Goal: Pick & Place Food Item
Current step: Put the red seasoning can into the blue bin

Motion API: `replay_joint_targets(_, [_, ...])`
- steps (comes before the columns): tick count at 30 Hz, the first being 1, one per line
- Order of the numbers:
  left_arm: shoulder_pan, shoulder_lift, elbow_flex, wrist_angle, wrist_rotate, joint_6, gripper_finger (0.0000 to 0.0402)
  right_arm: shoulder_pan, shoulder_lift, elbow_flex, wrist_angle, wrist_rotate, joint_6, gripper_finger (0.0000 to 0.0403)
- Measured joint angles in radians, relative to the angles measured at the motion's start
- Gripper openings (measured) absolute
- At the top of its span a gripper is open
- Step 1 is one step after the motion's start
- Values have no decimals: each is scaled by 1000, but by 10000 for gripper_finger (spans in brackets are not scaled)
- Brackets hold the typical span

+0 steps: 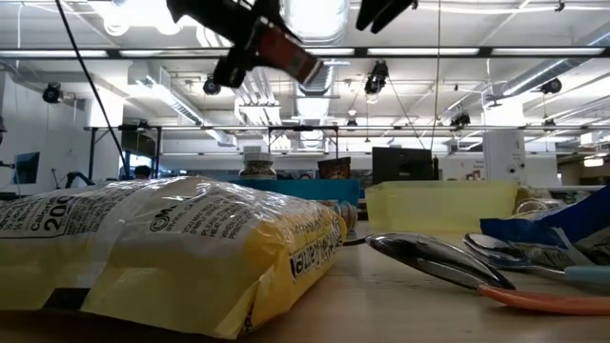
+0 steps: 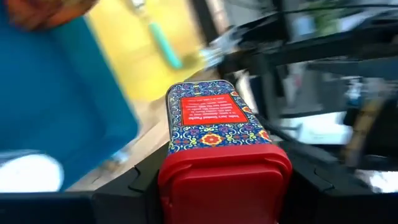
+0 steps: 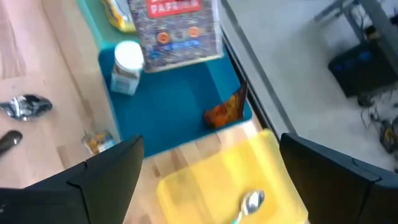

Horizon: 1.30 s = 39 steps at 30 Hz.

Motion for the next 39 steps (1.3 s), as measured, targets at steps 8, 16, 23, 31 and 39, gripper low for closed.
replay_joint_targets(8, [32,176,220,-307,-146,133,210,3,-59,0,-124,-4,131,374])
replay_joint_targets(16, [70,349,401,-501,-252,208,210,4,-93,0,-134,-5,139,374])
replay_joint_targets(23, [98,427,399,-512,-262,192,210,4,-92,-3,-137,-6,138,374])
replay_joint_targets(31, [104,489,401,-539,-257,176,210,5,-91,-16,-146,-9,131,374])
replay_joint_targets(39, [95,513,399,-579,-292,174,210,5,-90,-47,-161,-9,133,374])
